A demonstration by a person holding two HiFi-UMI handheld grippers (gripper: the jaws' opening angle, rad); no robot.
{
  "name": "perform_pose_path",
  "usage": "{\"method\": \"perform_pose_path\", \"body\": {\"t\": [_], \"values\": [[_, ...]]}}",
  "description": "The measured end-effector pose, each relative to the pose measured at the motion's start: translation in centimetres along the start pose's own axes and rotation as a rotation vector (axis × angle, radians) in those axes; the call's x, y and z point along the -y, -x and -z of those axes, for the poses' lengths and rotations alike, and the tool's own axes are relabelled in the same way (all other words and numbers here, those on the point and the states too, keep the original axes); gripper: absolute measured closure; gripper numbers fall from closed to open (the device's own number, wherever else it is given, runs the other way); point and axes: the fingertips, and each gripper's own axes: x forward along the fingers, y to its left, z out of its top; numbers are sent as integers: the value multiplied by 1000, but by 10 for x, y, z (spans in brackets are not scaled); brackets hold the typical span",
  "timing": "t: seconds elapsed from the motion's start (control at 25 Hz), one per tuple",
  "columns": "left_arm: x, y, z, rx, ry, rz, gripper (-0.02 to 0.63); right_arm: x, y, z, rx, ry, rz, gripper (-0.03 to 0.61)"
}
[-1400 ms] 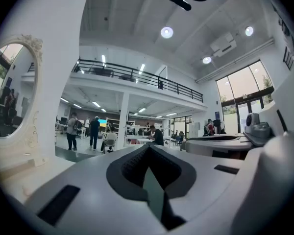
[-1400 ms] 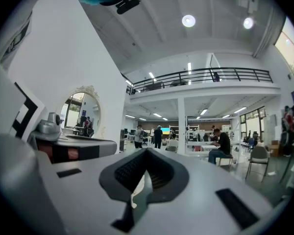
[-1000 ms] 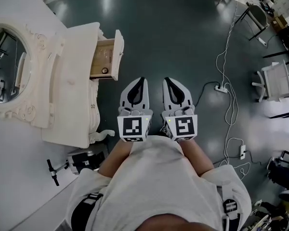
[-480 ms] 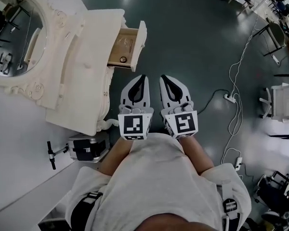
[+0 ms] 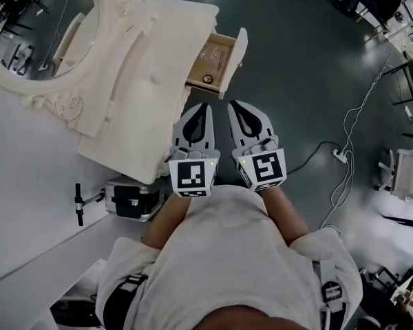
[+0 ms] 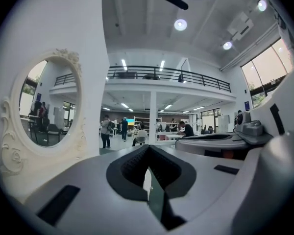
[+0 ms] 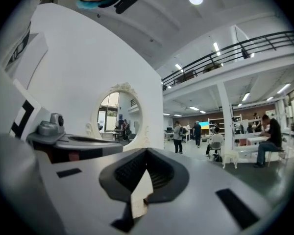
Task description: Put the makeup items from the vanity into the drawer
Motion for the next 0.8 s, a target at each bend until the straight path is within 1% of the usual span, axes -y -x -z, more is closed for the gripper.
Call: {"method": "perform_pose_path", "body": {"t": [0.16, 0.28, 0.44, 0.64, 0.8], "values": [[-40, 6, 9, -28, 17, -65, 609, -22, -26, 1, -9, 7, -52, 565], [-61, 6, 16, -45, 35, -99, 609, -29, -45, 6, -30, 5, -84, 565], [-90, -2, 24, -63, 45, -174, 608, -34, -76, 9, -39, 8, -142, 565], [-119, -34, 40, -97, 52, -234, 607, -25, -127, 25, -72, 4, -227, 565], [-147, -72, 48, -116, 50, -309, 607, -12, -176, 32, -84, 13, -306, 565]]}}
